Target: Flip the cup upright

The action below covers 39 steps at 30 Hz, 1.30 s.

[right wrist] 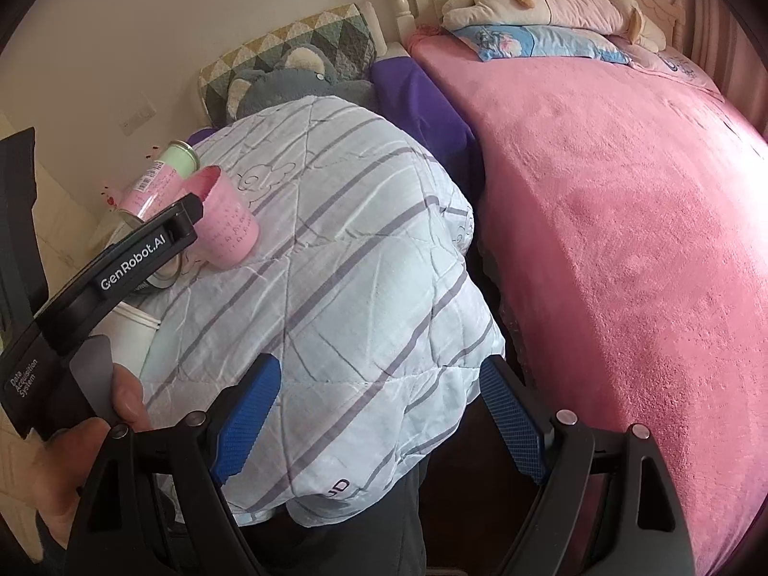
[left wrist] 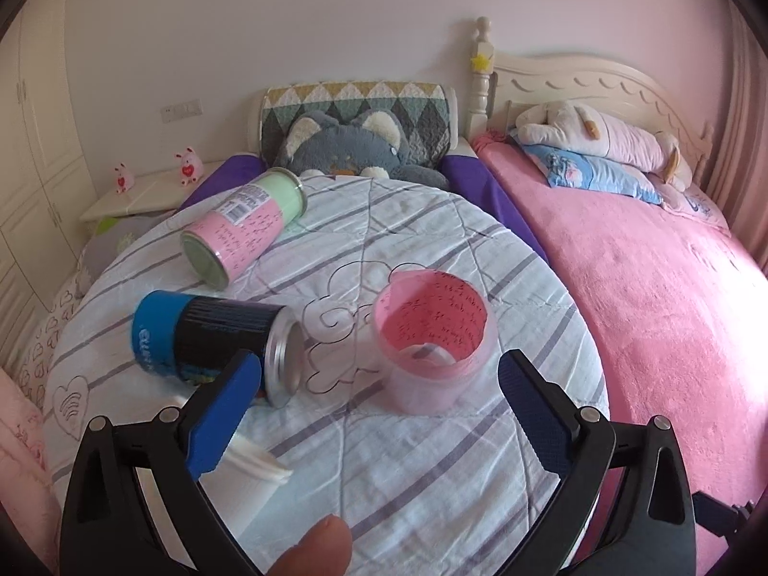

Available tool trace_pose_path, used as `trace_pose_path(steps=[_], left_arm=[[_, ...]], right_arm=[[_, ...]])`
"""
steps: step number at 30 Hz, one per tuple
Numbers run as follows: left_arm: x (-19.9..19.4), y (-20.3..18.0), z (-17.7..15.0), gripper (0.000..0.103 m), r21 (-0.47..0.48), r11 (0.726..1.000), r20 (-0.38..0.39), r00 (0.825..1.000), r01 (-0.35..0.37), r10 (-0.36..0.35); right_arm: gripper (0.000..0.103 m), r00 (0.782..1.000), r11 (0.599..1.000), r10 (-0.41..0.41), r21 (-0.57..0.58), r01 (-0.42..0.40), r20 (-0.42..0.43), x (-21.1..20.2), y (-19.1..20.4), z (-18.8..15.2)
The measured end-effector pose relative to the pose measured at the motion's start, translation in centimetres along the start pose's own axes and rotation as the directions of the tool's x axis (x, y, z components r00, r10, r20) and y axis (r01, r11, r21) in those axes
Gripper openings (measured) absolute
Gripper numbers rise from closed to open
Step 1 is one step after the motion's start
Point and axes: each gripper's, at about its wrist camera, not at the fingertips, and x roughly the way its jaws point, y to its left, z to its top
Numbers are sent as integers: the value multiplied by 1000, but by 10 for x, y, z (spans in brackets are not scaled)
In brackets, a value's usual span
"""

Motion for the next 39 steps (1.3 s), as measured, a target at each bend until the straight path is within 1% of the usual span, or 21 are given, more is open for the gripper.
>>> trace_pose_path(steps=[4, 9, 12, 19, 25, 29, 32, 35, 39], left_arm=[[-22, 18, -1, 102, -11, 1000, -43, 999, 15, -15], [-51, 51, -6, 102, -20, 1000, -100, 995, 20, -22], [-70, 70, -11, 102, -15, 999, -114, 993, 34, -36], [-108, 103, -25, 102, 41, 998, -98, 995, 39, -35], [-126, 129, -30, 102, 82, 996, -96, 995, 47, -39], [-131, 142, -30, 102, 84, 996, -87, 996, 41, -33], [-137, 150, -28, 102, 68, 997, -79, 996, 43, -38], [-142, 152, -28, 102, 75, 997, -70, 997, 37, -32], [-148, 152, -28, 102, 85, 996, -64, 998, 34, -28]], right_arm=[[86, 999, 1000, -4, -14, 5, 50, -19, 15, -1], [86, 995, 999, -3, -39, 7, 102, -40, 37, -4], [86, 992, 998, -7, -53, 14, 129, -50, 52, -8], [86, 983, 995, -26, -87, 43, 183, -70, 91, -24], [86, 974, 996, -35, -77, 53, 223, -80, 120, -39], [86, 971, 991, -55, -109, 82, 233, -83, 139, -45], [86, 967, 988, -60, -124, 93, 248, -90, 147, -45], [86, 963, 987, -64, -126, 100, 261, -94, 151, -46], [86, 964, 987, -66, -125, 100, 256, -93, 152, -49]])
